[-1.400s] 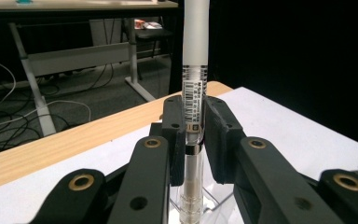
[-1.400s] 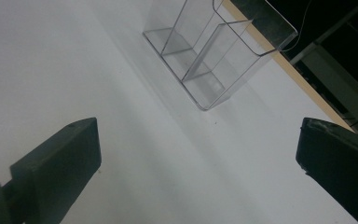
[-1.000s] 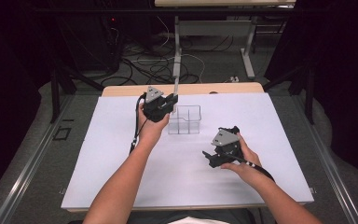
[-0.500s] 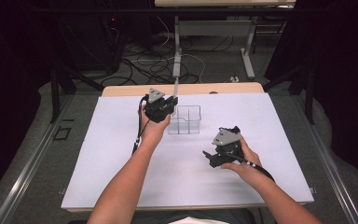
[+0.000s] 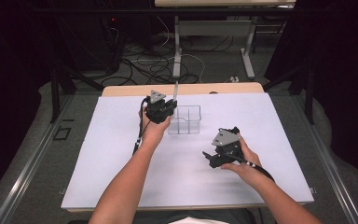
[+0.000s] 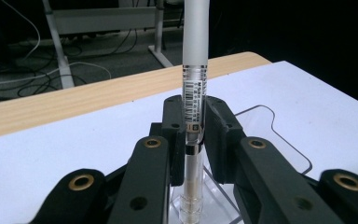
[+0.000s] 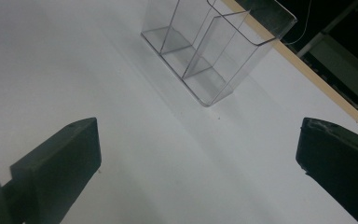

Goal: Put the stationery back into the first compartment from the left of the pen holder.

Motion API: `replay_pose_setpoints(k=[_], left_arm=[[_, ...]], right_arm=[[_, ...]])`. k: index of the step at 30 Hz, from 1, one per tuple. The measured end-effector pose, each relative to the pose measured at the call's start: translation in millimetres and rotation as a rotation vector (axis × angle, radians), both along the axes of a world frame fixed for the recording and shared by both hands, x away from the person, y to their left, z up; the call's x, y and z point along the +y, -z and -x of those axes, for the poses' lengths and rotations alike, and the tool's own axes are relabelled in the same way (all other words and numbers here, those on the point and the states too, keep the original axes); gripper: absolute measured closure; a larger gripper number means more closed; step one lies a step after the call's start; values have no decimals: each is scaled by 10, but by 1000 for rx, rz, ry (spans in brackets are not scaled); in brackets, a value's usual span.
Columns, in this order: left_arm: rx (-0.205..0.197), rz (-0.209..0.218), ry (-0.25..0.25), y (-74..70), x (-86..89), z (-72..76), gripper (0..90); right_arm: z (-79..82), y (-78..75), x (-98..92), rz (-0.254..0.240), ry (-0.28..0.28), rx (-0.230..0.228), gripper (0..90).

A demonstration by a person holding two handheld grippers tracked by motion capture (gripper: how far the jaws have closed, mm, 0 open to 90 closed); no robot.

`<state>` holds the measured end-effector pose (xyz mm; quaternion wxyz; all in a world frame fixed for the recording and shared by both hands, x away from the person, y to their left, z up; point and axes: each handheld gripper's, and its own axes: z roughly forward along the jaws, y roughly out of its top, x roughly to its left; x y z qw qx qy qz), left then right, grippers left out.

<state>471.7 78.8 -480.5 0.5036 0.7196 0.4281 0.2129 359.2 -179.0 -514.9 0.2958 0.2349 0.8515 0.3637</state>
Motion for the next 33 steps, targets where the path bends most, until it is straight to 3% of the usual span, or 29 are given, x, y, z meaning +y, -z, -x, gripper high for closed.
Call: replay_pose_setpoints(k=[12,14,16,21,30,33], left_arm=[[76,-29,-18,103,-4,-4,798],[74,-29,-20,112,1,-3,797],[81,-36,-13,107,11,0,797],[87,-29,0,91,21,11,791],[47,15,14,-43,120,117,563],[53,19,31,-92,184,169,491]], right_arm=[[8,4,4,-1,0,2,0],[5,16,9,-12,1,-12,0],[6,9,7,2,-6,5,0],[4,13,11,-3,-1,-1,0],[-3,5,-4,-5,1,-3,0],[-7,4,-14,-3,9,-9,0]])
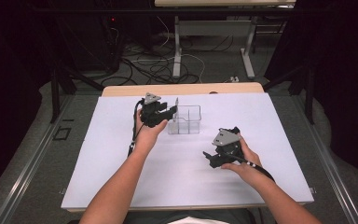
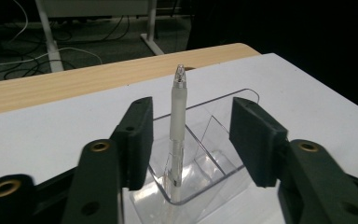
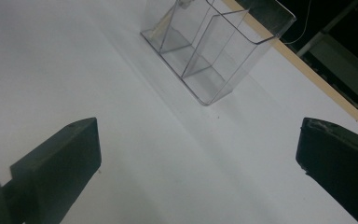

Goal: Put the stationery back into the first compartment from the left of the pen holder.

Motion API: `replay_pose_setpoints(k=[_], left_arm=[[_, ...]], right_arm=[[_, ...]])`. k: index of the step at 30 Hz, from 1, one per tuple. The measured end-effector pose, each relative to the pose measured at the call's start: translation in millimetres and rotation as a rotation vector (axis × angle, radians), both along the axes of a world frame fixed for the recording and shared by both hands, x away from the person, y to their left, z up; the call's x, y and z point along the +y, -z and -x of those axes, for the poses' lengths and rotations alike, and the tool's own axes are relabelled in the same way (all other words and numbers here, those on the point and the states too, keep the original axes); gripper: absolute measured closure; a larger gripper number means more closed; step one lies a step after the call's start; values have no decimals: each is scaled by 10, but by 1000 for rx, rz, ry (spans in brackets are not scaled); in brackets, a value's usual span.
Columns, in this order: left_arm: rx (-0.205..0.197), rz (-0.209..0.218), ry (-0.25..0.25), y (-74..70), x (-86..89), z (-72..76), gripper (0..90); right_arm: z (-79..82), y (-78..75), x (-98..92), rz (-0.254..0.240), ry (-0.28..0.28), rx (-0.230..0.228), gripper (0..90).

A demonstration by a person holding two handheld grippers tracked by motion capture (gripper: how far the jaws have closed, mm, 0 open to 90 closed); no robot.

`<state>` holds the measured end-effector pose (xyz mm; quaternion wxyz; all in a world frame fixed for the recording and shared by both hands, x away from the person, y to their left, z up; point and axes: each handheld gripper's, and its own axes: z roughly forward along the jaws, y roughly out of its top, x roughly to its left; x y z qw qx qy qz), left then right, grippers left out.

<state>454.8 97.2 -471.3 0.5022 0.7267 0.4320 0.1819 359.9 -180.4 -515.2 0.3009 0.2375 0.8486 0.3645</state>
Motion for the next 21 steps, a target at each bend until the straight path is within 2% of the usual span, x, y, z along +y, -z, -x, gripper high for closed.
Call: replay_pose_setpoints(k=[5,9,11,12,14,17,19,21], left_arm=[[-10,-9,37,-54,111,102,346],[-27,-6,79,-102,193,199,319],[-17,17,102,-124,236,251,313],[-5,45,107,-128,253,283,304],[-1,72,129,-131,306,340,276],[9,79,133,-126,391,413,163],[26,77,128,-117,451,452,135],[34,75,111,-105,494,483,9]], right_arm=[[-6,-1,-6,-6,3,3,0],[-13,1,-5,-10,5,7,0],[-19,1,-6,-10,3,6,0],[-19,4,-6,-16,5,2,0],[-21,-3,-16,-16,5,14,0],[-39,1,-43,-27,9,11,0],[-42,3,-63,-36,21,26,0],[-47,5,-84,-50,26,28,0]])
